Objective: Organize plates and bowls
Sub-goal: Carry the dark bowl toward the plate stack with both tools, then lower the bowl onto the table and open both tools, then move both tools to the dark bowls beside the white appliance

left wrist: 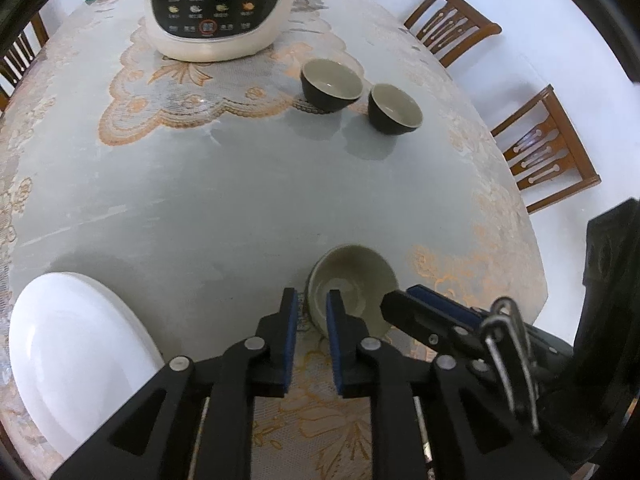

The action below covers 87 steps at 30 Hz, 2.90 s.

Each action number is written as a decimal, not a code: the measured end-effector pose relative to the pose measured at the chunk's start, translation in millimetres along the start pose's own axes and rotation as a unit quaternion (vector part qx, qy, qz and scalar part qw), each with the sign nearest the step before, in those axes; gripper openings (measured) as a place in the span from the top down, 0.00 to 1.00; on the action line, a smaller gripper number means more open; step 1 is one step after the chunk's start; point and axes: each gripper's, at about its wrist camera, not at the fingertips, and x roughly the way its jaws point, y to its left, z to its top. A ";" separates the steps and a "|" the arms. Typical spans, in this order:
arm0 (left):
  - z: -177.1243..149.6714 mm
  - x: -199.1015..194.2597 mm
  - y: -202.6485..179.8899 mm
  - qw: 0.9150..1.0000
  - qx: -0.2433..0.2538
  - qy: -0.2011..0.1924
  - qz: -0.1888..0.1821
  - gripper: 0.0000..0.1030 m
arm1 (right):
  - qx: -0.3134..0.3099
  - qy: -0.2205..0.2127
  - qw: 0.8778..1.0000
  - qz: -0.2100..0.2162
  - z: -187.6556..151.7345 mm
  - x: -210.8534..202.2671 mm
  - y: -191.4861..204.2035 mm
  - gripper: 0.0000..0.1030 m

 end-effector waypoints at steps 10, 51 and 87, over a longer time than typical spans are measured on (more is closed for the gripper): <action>-4.3 -20.4 8.2 0.999 -0.011 -0.022 0.024 0.64 | -0.002 -0.017 1.000 0.000 -2.8 -13.1 6.8 0.68; 42.4 -34.7 -52.1 0.998 -0.030 -0.060 0.021 0.61 | -0.021 -0.042 0.999 0.006 38.6 -59.9 -37.0 0.67; 119.5 43.8 -64.7 0.987 -0.147 -0.052 0.028 0.69 | -0.100 0.018 0.993 0.052 167.0 6.5 -80.4 0.74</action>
